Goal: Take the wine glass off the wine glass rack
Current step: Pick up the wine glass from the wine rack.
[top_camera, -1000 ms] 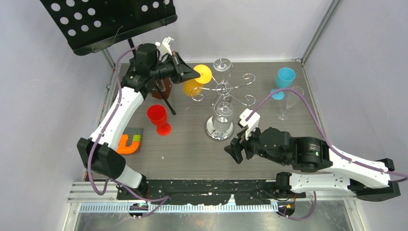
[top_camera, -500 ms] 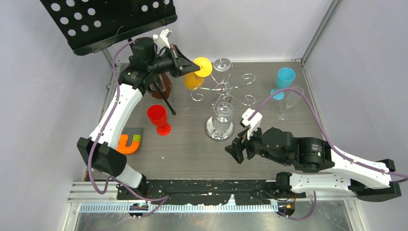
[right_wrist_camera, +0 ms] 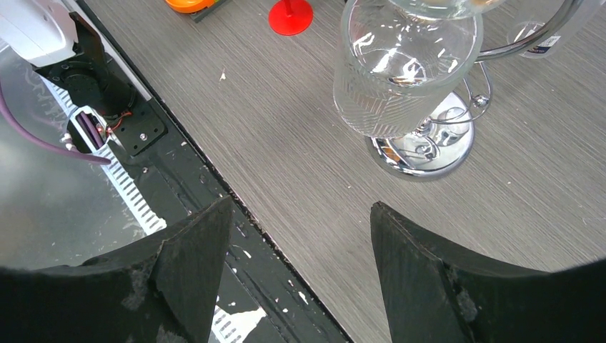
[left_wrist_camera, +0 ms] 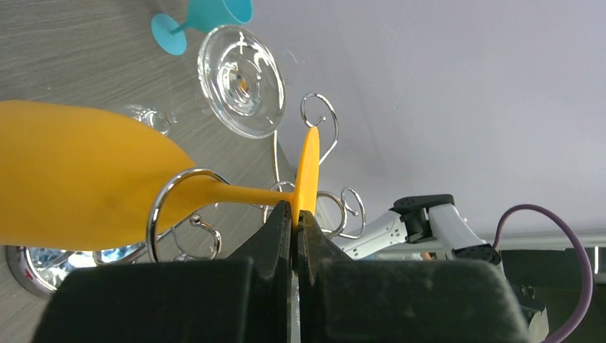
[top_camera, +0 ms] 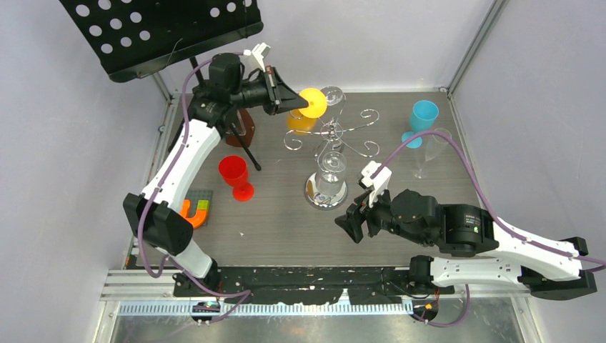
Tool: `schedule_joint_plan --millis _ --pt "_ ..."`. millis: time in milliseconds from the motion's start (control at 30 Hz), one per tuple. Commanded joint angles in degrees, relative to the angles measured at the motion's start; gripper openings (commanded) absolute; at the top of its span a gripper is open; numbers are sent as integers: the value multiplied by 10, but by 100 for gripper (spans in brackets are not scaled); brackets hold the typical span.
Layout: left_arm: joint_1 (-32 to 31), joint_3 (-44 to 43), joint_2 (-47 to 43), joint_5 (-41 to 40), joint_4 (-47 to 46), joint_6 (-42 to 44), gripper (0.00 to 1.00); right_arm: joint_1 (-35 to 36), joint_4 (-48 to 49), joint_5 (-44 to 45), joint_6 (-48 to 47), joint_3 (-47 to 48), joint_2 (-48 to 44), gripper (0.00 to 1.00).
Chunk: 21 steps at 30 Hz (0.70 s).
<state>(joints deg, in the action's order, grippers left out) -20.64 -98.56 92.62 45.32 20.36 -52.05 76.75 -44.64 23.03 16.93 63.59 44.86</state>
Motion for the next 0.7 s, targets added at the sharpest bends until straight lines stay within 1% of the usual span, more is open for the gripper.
schedule_joint_plan --millis 0,233,400,533,667 --pt "-4 17 -46 35 -27 19 0 2 18 8 12 -1 -4 77" --pt "-5 76 -81 30 -17 44 0 2 18 6 15 6 1 77" --pt "-5 85 -95 16 21 71 0 2 20 4 18 9 4 77" --pt "-3 87 -114 -18 50 95 0 2 19 -3 17 16 8 77" --pt "15 95 -138 -48 61 100 0 2 14 -4 16 30 12 77"
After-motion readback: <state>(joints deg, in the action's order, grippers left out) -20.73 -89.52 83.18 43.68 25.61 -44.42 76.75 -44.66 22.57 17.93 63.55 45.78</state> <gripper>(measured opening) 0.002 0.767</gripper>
